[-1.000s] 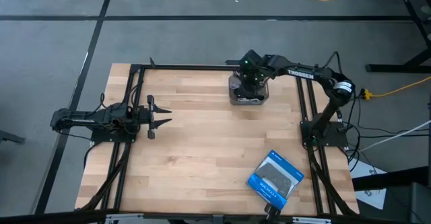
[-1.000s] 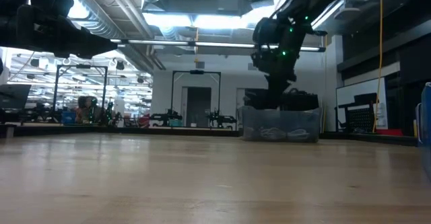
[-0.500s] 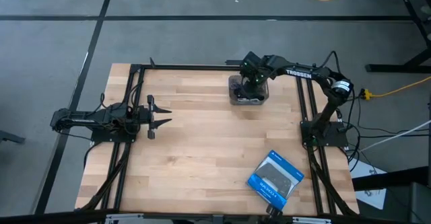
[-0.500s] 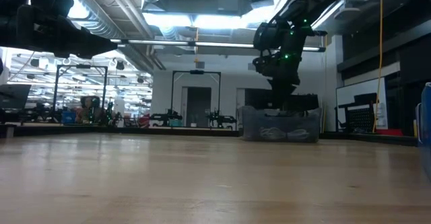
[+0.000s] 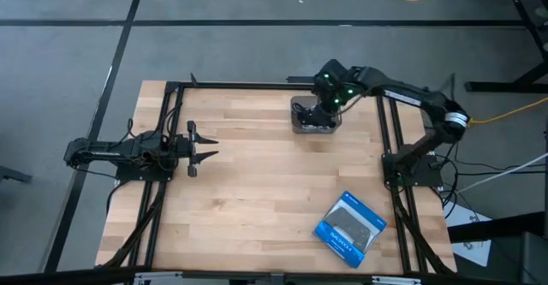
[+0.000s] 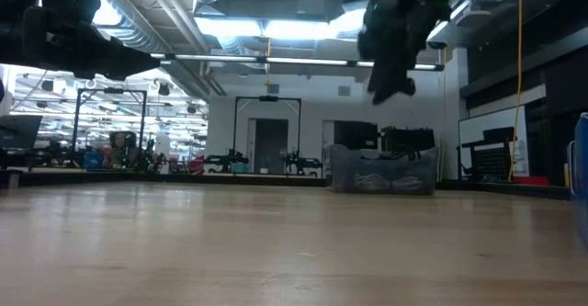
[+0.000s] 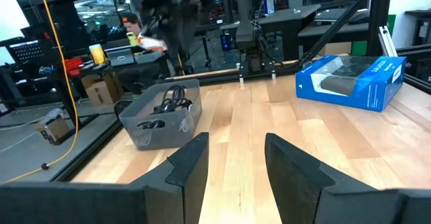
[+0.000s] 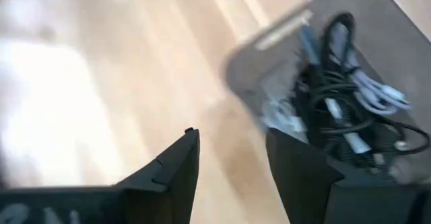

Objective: Pick and place USB-C Cables
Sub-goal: Return to Home Position

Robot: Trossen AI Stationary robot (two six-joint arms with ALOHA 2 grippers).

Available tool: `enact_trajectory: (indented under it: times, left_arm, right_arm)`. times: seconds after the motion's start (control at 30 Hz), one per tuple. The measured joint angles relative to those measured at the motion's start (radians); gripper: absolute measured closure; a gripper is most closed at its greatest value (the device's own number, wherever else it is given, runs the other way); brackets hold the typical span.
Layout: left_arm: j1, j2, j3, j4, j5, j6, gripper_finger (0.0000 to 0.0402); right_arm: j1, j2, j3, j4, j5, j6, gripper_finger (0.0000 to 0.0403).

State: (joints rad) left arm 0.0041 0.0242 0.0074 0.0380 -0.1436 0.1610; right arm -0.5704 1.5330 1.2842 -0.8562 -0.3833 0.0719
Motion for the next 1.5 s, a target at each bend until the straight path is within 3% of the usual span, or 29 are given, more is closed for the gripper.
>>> enact_trajectory:
  times: [0.1,0.33,0.57,0.67,0.83,1.03,1.13,1.27,1.5]
  left_arm:
    - [0.000,0.000,0.000,0.000,0.000,0.000,0.0263]
    - [0.000,0.000,0.000,0.000,0.000,0.000,0.0263]
    - [0.000,0.000,0.000,0.000,0.000,0.000,0.0263]
    - [0.000,0.000,0.000,0.000,0.000,0.000,0.0263]
    - [0.000,0.000,0.000,0.000,0.000,0.000,0.0263]
    - [0.000,0.000,0.000,0.000,0.000,0.000,0.0263]
    - [0.000,0.000,0.000,0.000,0.000,0.000,0.0263]
    - [0.000,0.000,0.000,0.000,0.000,0.000,0.0263]
    - [0.000,0.000,0.000,0.000,0.000,0.000,0.0263]
  right_arm:
    - [0.051,-0.068,0.000,-0.001,0.001,0.010,0.0226]
    - [0.250,-0.202,0.000,0.007,0.304,0.084,0.0226]
    - [0.417,-0.303,-0.023,0.049,0.308,0.018,0.0226]
    - [0.441,-0.400,-0.131,0.135,0.311,-0.002,0.0226]
    - [0.445,-0.590,-0.444,0.383,0.307,0.067,0.0226]
    - [0.446,-0.849,-0.795,0.651,0.171,0.120,0.0226]
    - [0.446,-0.968,-0.928,0.787,0.154,0.167,0.0226]
    - [0.446,-1.100,-1.057,0.889,0.153,0.187,0.0226]
    - [0.446,-1.302,-1.188,0.905,0.153,0.188,0.0226]
